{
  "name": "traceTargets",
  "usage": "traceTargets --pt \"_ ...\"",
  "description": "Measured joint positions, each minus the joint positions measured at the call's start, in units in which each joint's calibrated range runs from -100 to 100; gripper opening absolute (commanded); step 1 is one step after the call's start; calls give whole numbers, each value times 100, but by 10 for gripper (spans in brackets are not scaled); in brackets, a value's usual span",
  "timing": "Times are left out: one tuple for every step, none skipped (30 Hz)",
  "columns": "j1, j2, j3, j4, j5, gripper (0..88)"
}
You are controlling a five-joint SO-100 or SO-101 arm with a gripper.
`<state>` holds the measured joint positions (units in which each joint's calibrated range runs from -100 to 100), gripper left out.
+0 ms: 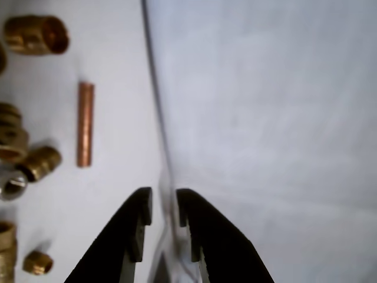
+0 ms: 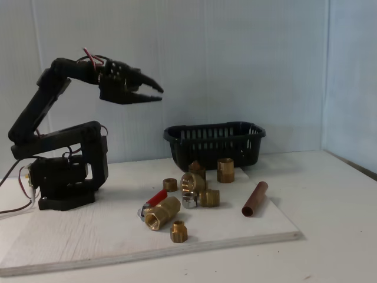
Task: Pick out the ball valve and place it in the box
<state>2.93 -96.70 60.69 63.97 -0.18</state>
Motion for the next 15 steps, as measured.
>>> traceTargets --pt "96 93 -27 -77 10 32" --pt "207 212 -36 -163 15 32" --pt "341 347 -54 -249 15 32" --pt "474 500 -73 -335 15 32" --pt "615 678 -100 -413 15 32" --pt "763 873 -136 -507 15 32" --pt "919 1076 -182 -602 15 32" --pt "1060 1288 -236 -688 15 32" --pt "1200 1508 -300 -774 15 32" --pt "1326 1745 -381 -834 15 32" --pt "1423 1982 -463 -860 15 32" --pt "1512 2245 -563 -868 15 32" --pt "1556 2524 -690 -868 15 32" --pt "1578 2770 -817 -868 15 32" --pt "1608 3007 -944 -843 21 32"
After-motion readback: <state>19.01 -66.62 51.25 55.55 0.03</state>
